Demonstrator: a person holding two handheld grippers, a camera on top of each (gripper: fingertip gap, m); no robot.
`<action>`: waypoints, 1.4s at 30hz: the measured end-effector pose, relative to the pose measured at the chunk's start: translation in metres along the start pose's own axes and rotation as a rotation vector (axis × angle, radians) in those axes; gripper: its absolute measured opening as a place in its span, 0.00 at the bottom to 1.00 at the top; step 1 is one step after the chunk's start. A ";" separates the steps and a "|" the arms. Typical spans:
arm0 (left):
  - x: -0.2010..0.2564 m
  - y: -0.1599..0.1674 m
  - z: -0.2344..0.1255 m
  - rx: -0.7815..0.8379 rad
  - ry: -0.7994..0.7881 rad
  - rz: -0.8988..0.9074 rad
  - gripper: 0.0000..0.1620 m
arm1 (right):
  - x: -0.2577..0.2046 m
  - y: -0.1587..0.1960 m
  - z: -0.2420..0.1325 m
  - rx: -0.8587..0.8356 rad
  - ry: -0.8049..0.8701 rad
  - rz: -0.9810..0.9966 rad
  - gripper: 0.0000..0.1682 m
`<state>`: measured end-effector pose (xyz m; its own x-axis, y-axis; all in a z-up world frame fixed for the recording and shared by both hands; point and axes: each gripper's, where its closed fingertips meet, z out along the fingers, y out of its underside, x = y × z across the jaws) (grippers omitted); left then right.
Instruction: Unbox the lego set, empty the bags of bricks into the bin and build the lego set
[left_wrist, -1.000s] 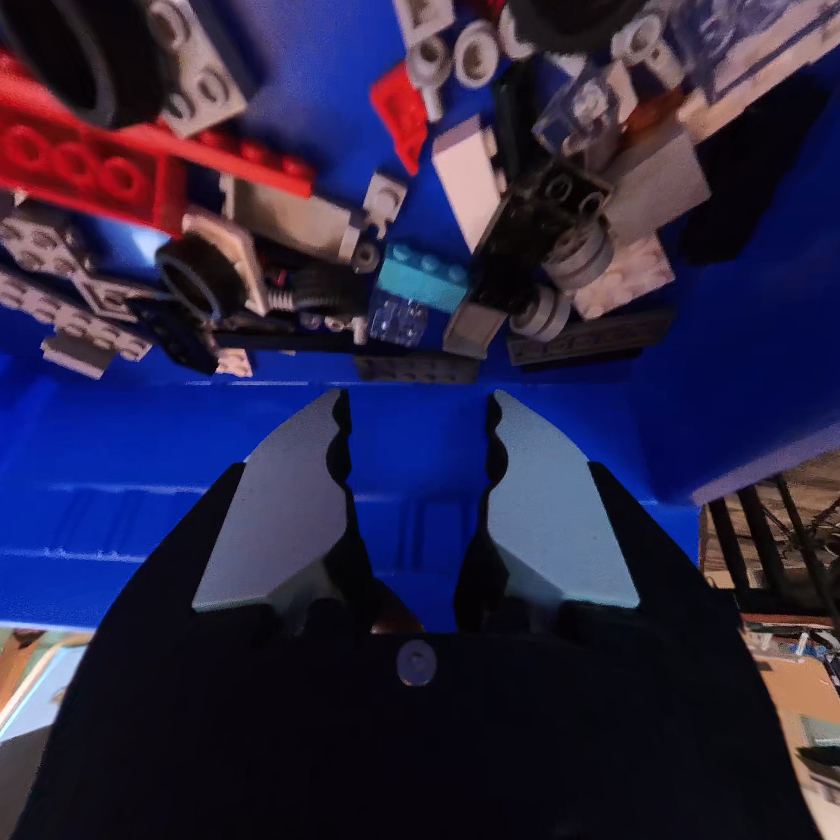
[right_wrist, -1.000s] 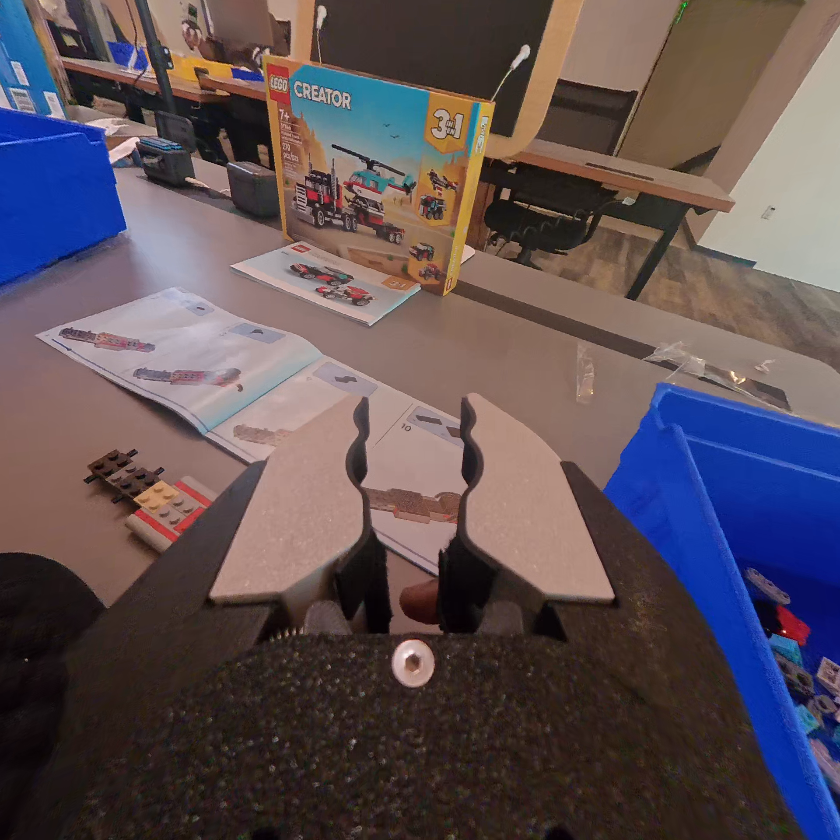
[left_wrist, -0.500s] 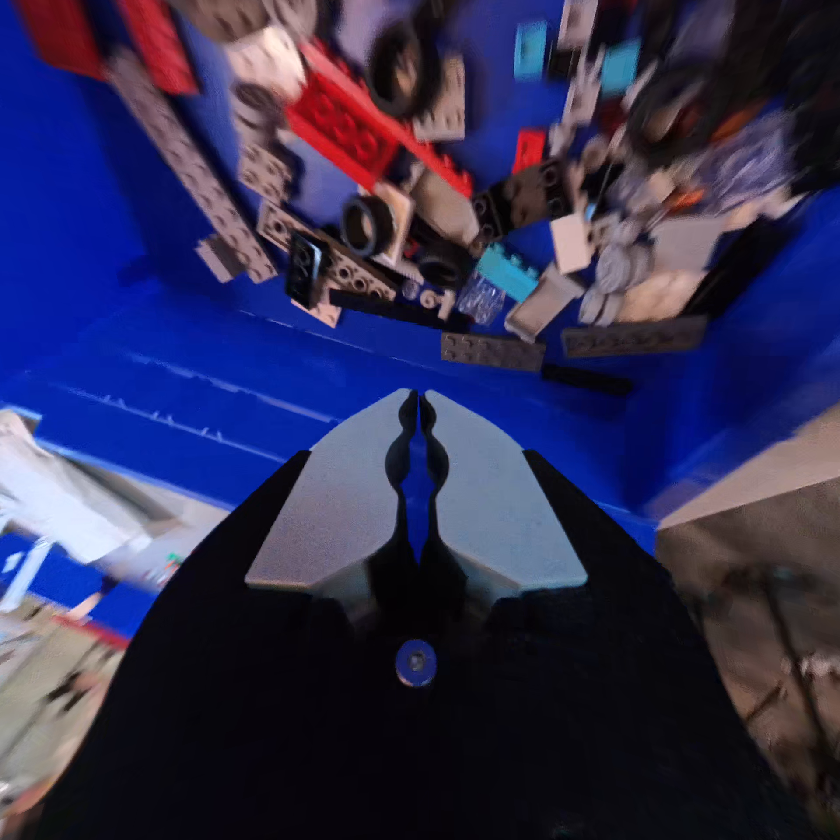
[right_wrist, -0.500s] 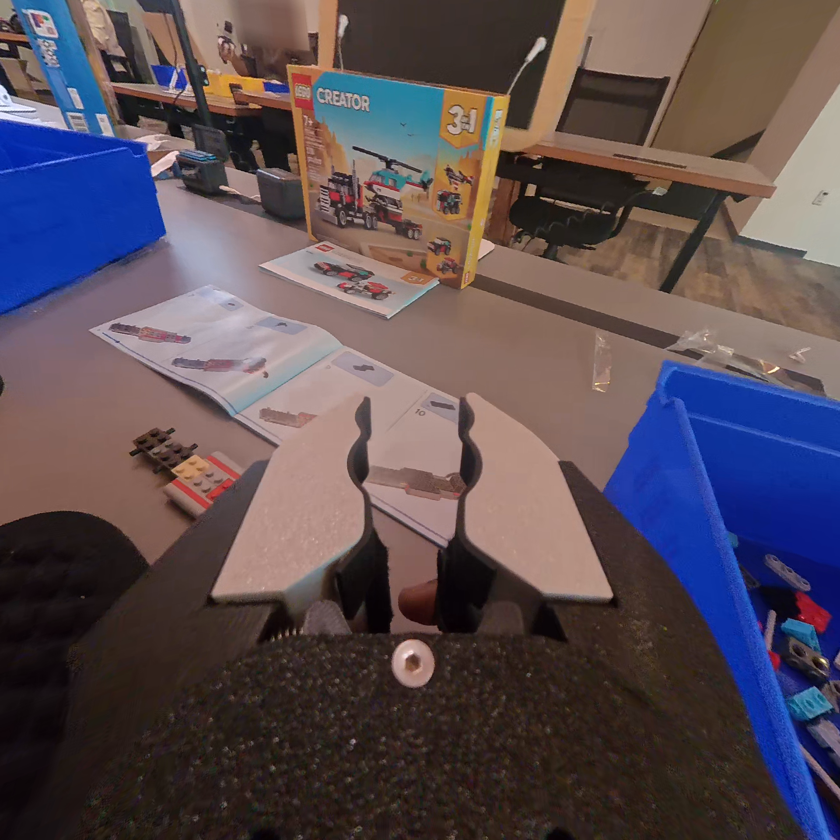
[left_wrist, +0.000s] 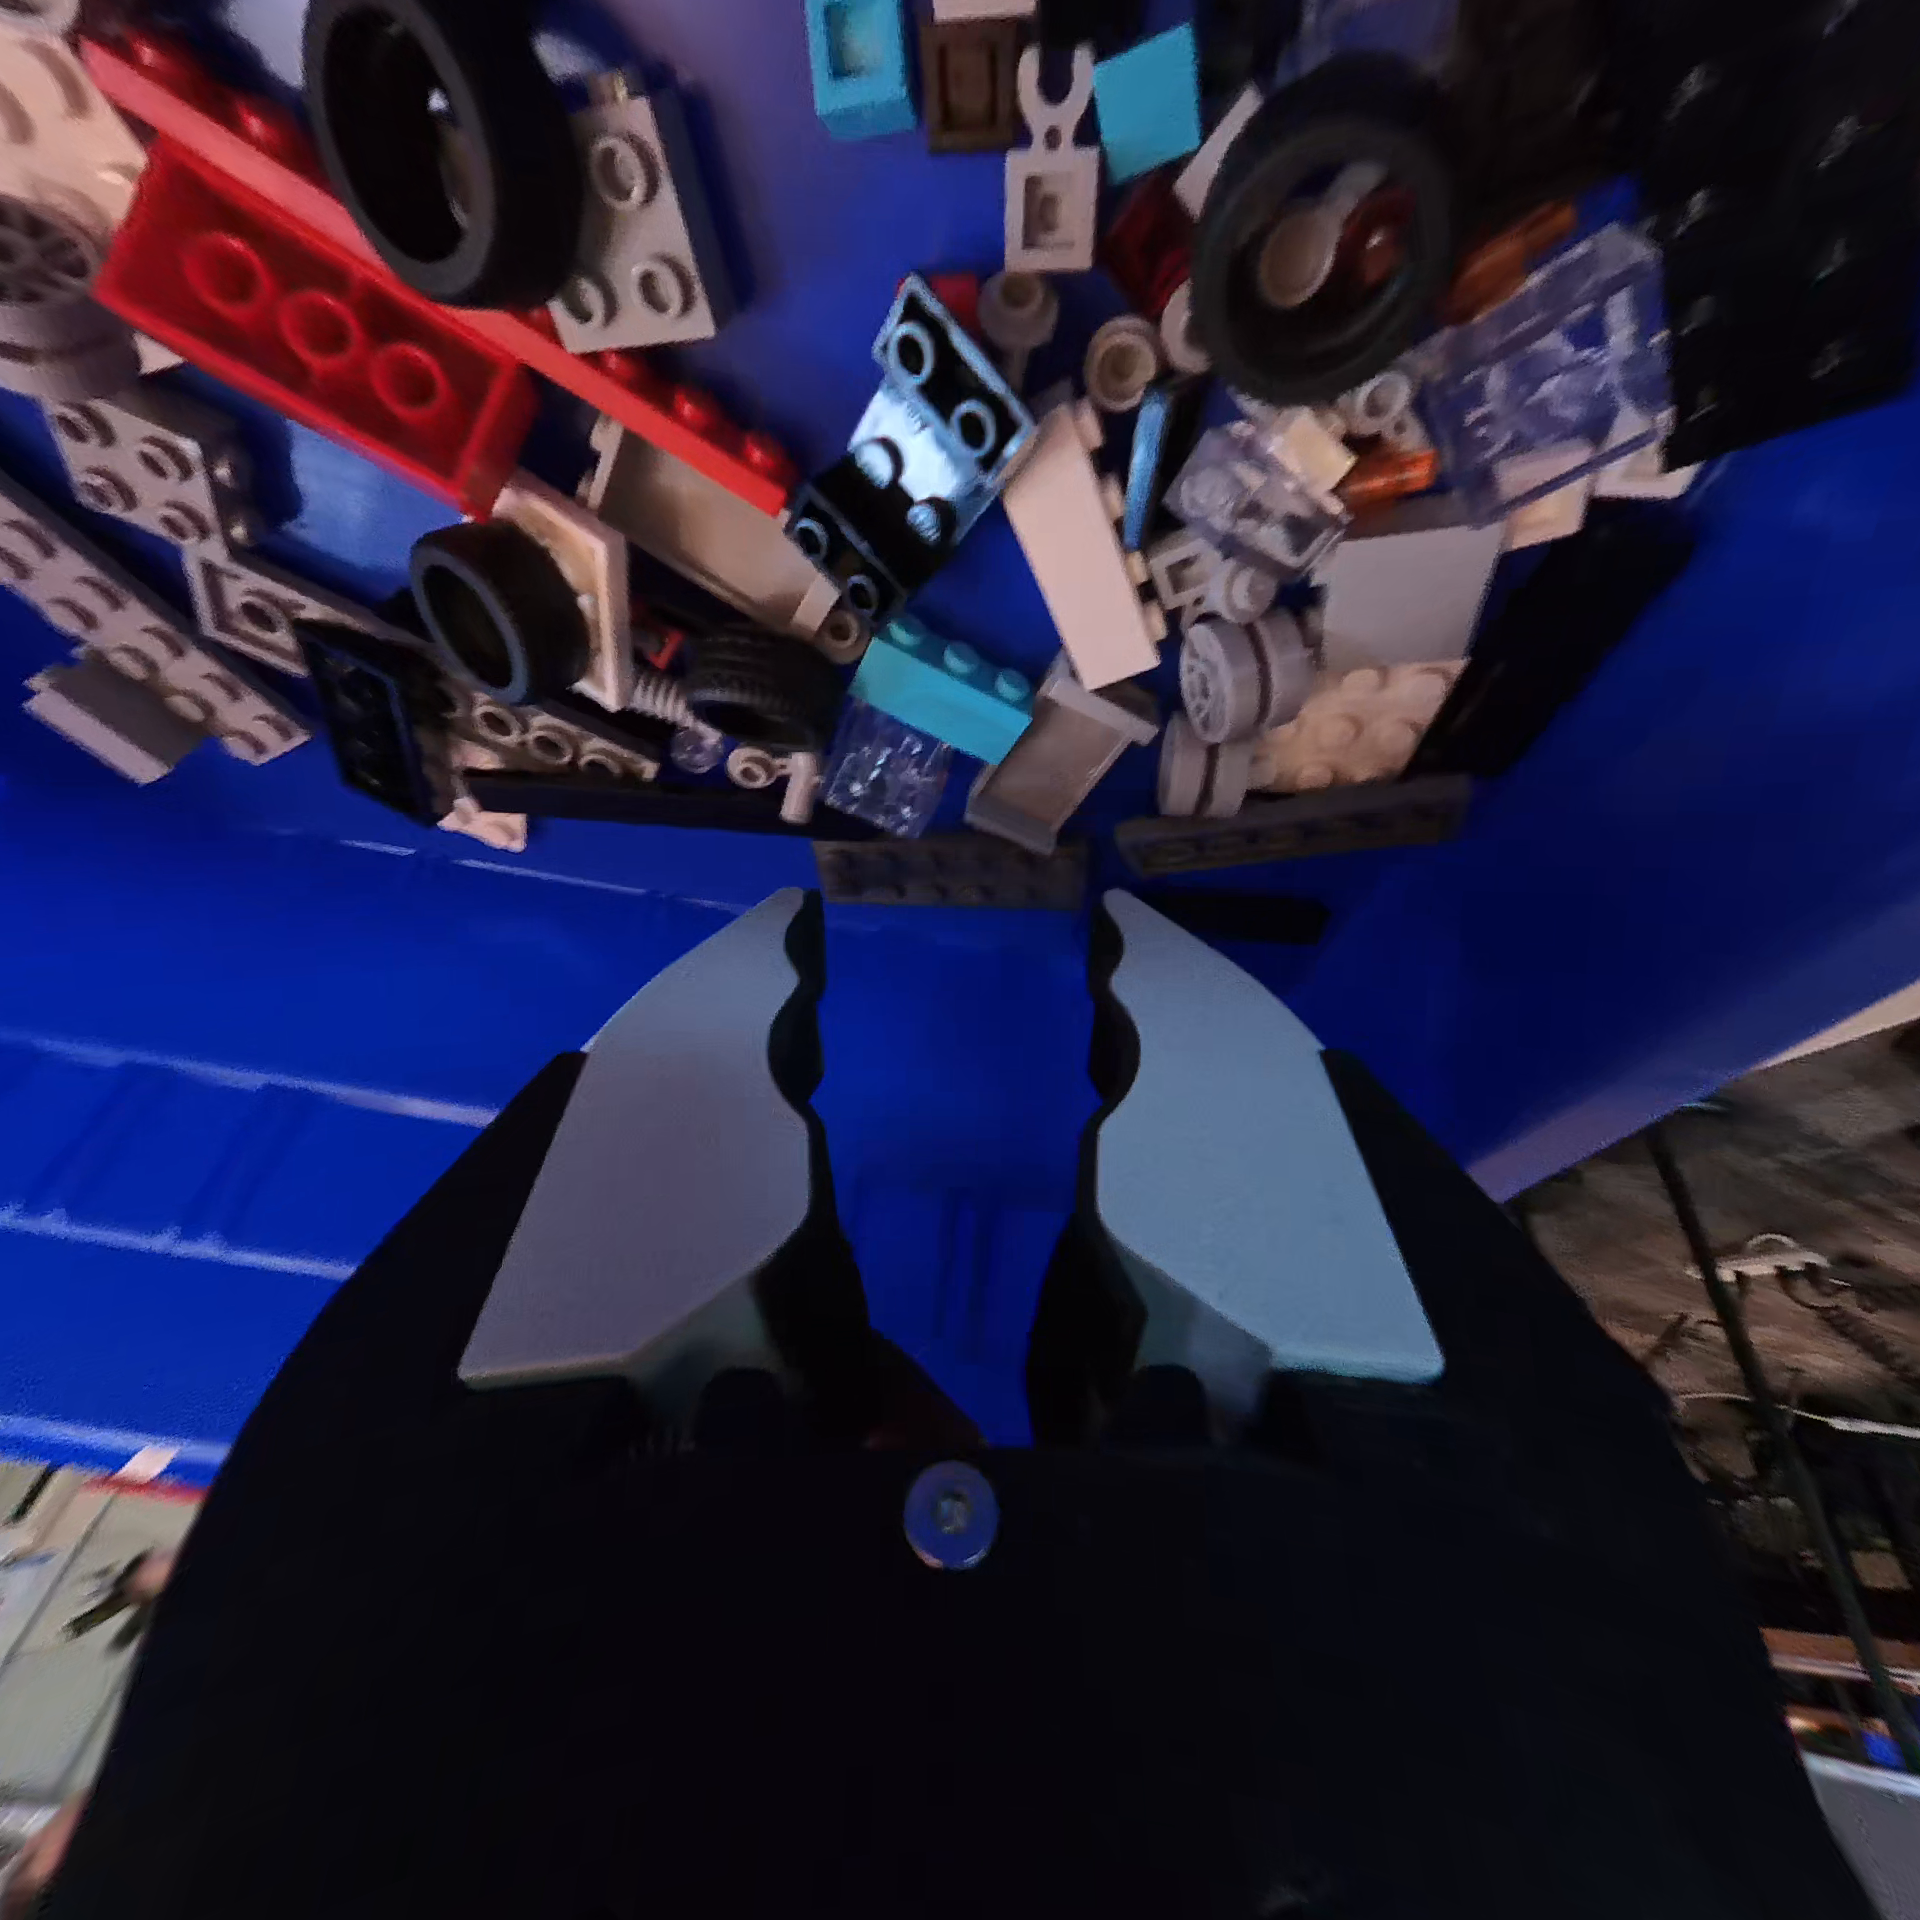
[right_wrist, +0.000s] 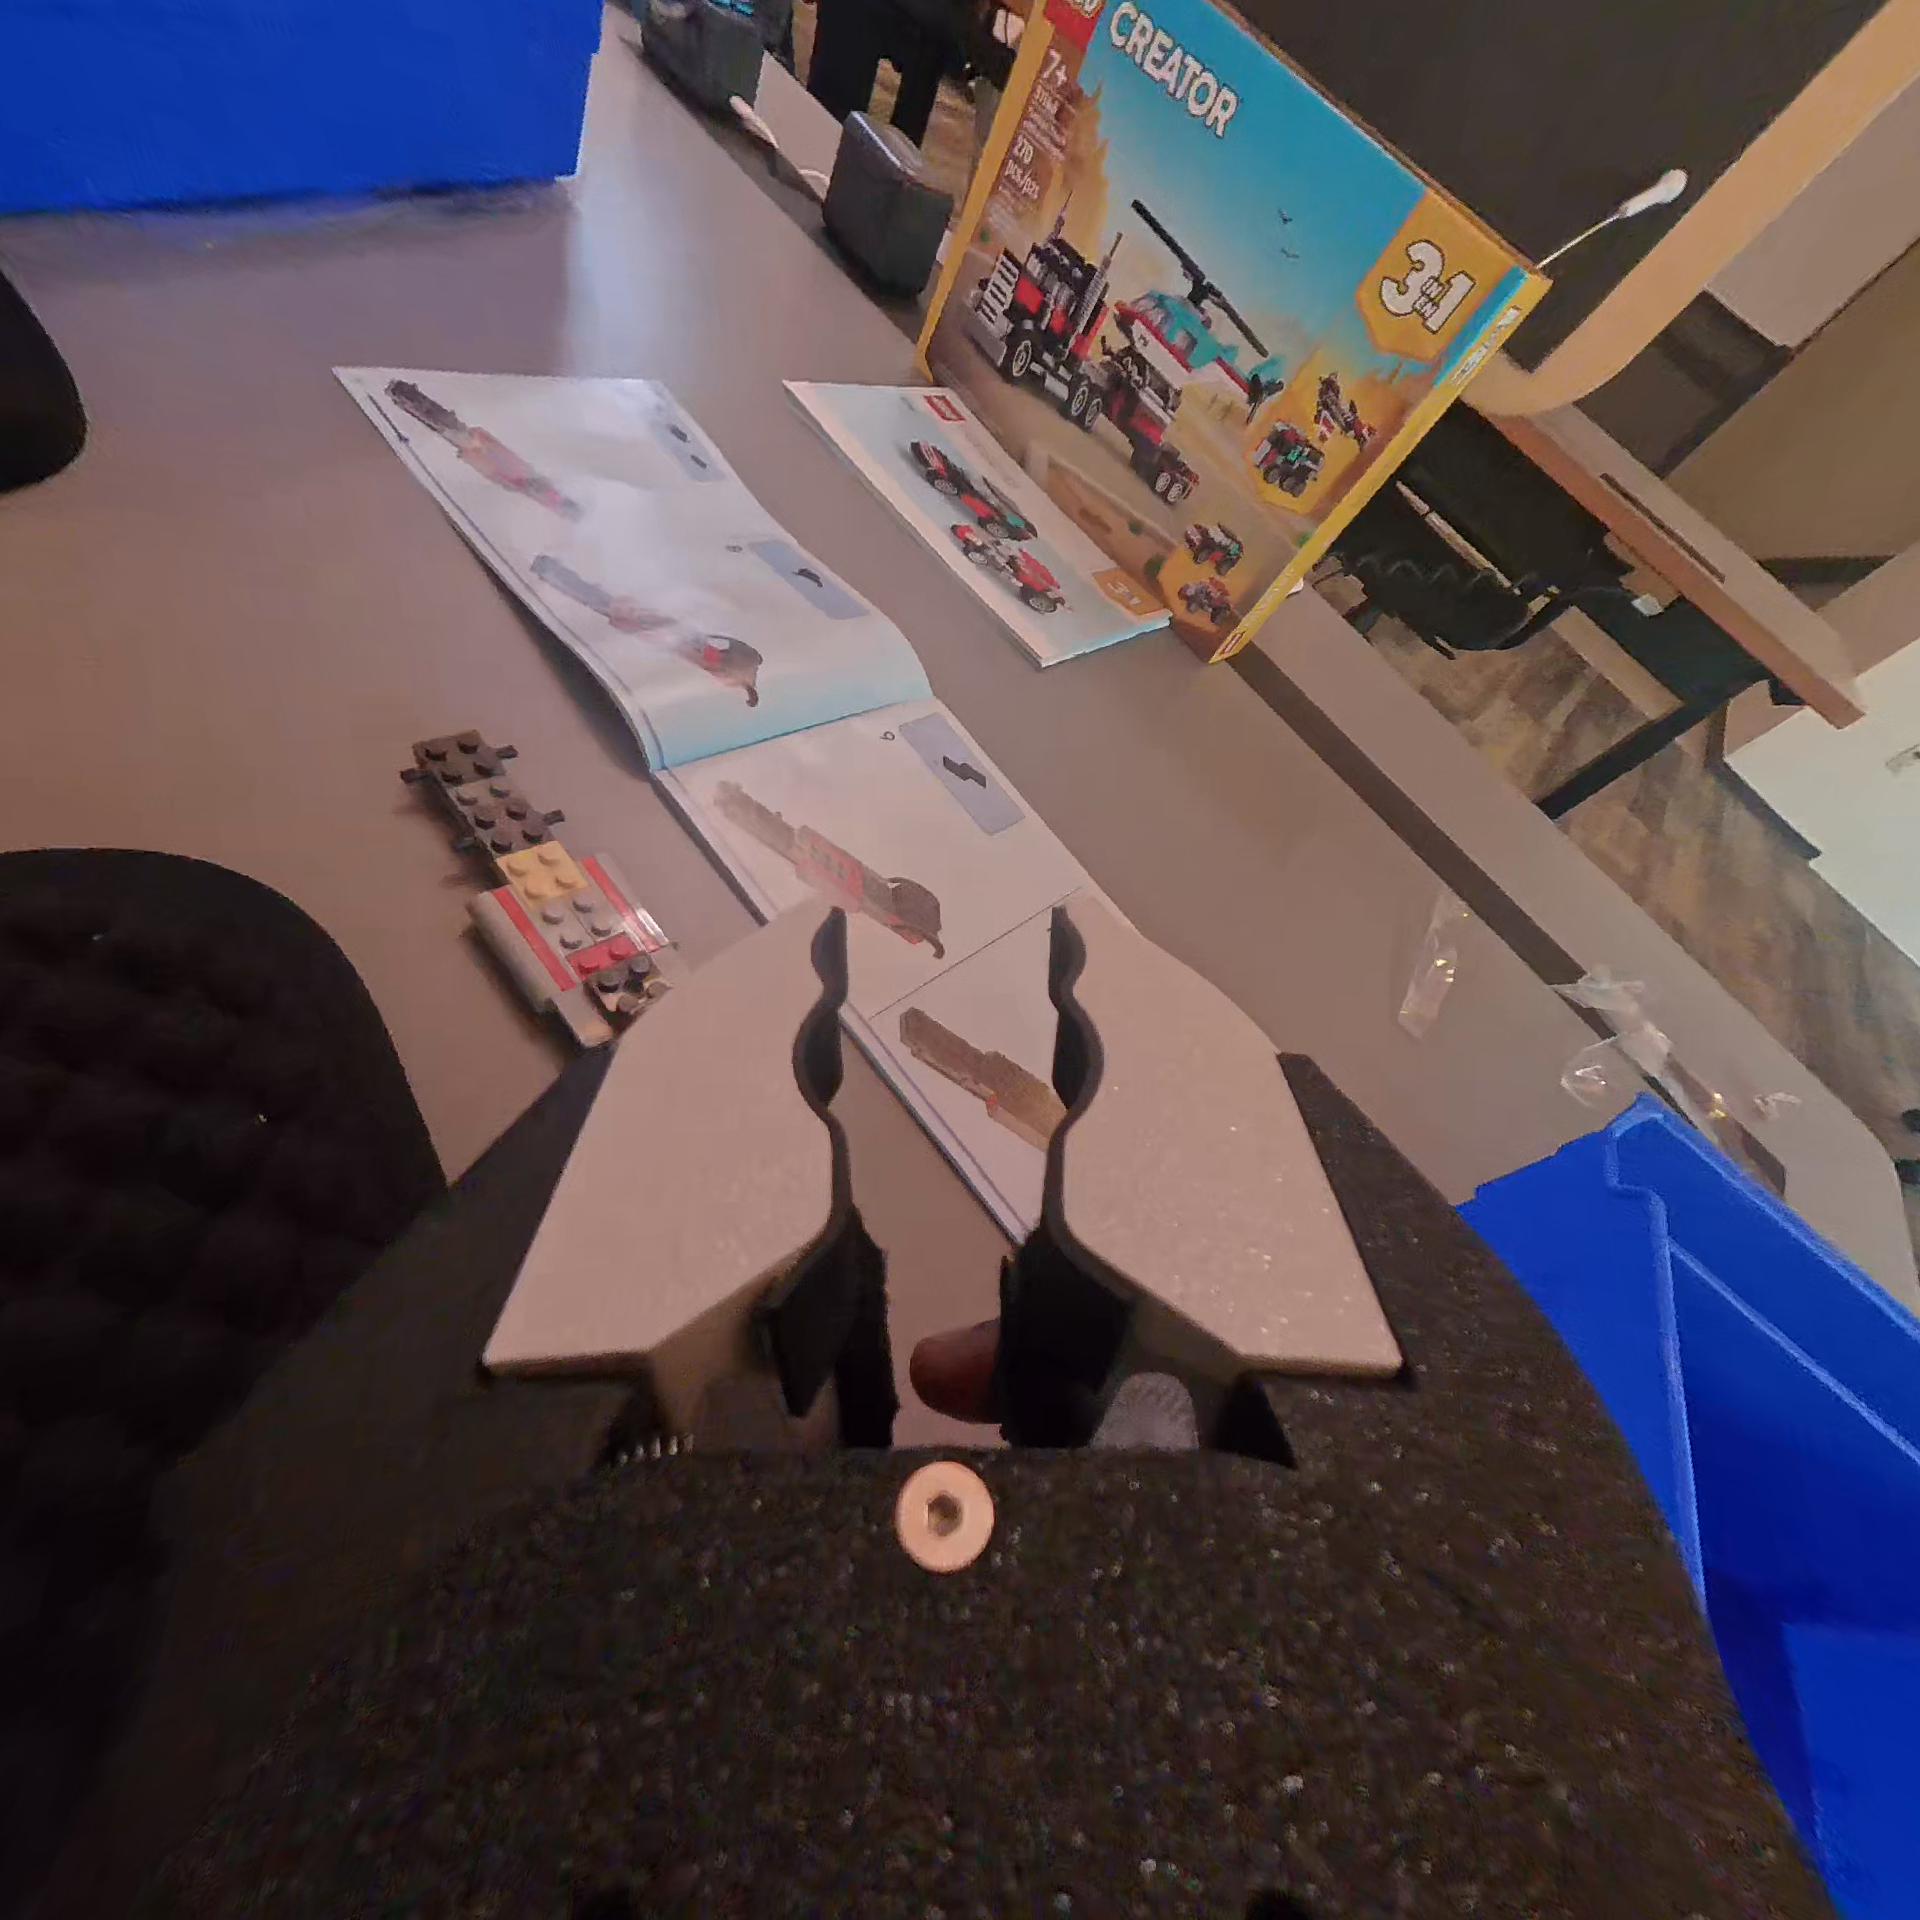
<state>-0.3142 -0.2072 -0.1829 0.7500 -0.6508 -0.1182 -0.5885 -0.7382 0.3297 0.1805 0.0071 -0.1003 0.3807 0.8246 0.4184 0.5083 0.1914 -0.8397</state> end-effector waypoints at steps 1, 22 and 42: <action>0.004 -0.001 0.001 0.012 0.031 -0.011 0.33 | -0.001 0.000 0.000 -0.002 -0.005 -0.009 0.22; -0.002 0.001 0.007 -0.062 0.102 0.024 0.39 | -0.007 0.001 0.004 -0.022 -0.038 -0.067 0.21; 0.018 -0.109 -0.183 1.159 0.018 -0.352 0.30 | -0.041 -0.045 0.008 0.199 -0.184 -0.068 0.23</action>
<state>-0.1812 -0.1060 -0.0490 0.9222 -0.3864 -0.0160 -0.2651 -0.6016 -0.7535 0.1360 -0.0314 -0.0820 0.1946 0.8856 0.4217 0.3591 0.3358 -0.8708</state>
